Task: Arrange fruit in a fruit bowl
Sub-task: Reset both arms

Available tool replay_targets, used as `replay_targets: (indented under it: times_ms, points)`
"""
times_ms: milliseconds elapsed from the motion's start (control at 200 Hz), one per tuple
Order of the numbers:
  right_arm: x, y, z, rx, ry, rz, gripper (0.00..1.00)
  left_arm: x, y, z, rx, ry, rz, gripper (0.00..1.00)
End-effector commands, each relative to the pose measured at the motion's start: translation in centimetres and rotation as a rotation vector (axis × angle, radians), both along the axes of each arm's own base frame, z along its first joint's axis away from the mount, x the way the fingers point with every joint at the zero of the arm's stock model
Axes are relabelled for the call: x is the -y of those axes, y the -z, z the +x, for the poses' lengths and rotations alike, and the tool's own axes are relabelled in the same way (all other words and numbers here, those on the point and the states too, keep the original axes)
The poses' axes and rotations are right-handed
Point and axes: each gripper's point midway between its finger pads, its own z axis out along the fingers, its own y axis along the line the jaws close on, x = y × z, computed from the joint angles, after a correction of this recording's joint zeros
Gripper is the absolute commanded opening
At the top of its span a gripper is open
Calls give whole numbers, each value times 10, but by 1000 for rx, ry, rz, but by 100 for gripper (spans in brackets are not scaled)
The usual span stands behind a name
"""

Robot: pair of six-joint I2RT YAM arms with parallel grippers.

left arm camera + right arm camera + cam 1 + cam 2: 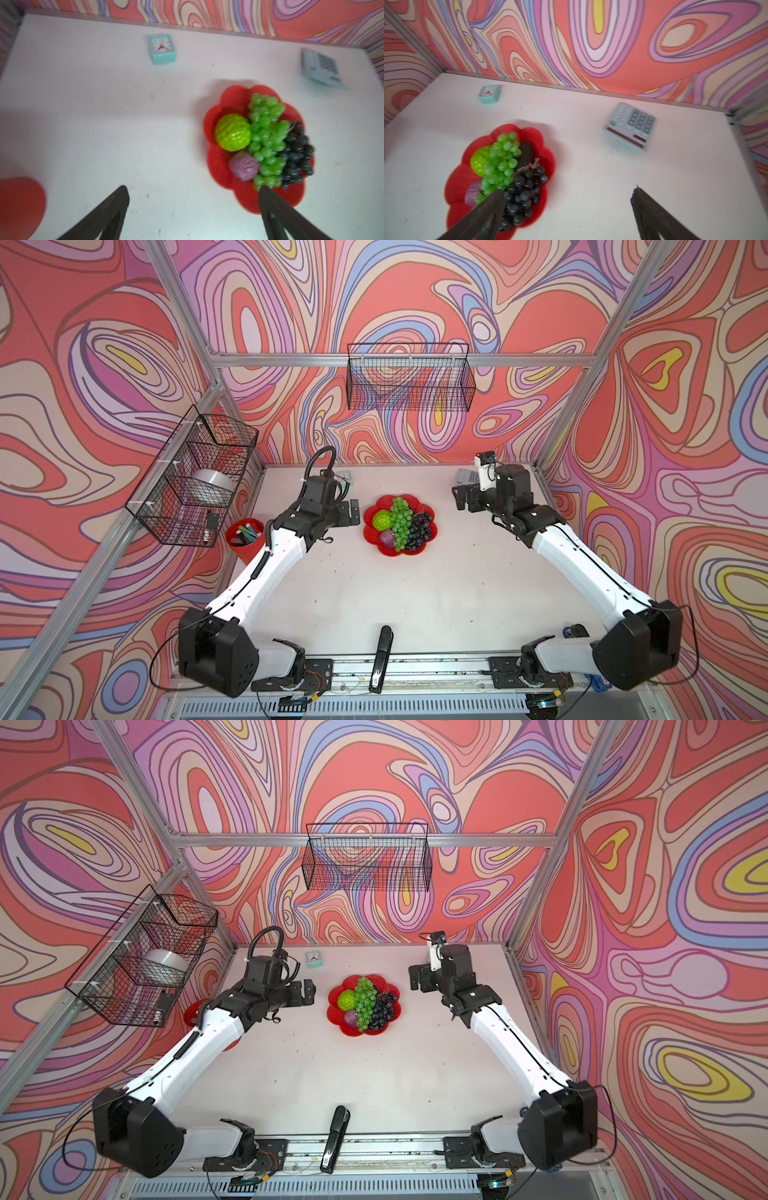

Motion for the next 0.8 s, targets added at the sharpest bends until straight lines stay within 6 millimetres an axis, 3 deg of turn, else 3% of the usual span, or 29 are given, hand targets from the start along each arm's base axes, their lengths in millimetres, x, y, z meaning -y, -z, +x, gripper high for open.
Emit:
replay_targets:
  times_ms: [0, 110, 165, 190, 205, 240, 366, 436, 536, 676, 796]
  points:
    - [54, 3, 7, 171, 155, -140, 98, -43, -11, 1, 243, -34, 248, 100]
    - [79, 44, 3, 154, 244, -43, 98, -82, 18, -7, 318, -156, 205, 100]
    - [85, 64, -10, 193, 277, -17, 98, -99, 31, -9, 325, -210, 208, 100]
    - [88, 72, -14, 206, 289, -20, 98, -103, 33, -9, 331, -220, 224, 100]
    - [91, 77, -17, 209, 299, -24, 98, -104, 47, -13, 310, -214, 240, 100]
    - [95, 89, -20, 209, 313, -41, 98, -106, 57, -12, 309, -200, 272, 100]
    - [107, 125, -17, 196, 332, -32, 98, -118, 75, -8, 360, -213, 331, 100]
    - [107, 134, -10, 207, 328, -15, 98, -121, 80, -1, 389, -204, 272, 100]
    - [106, 145, -1, 241, 314, -42, 98, -126, 103, 10, 319, -196, 237, 100]
    - [108, 175, 7, 240, 307, -18, 99, -121, 107, 13, 268, -152, 234, 100]
    - [109, 179, 17, 197, 297, -14, 98, -104, 105, 15, 289, -74, 155, 100]
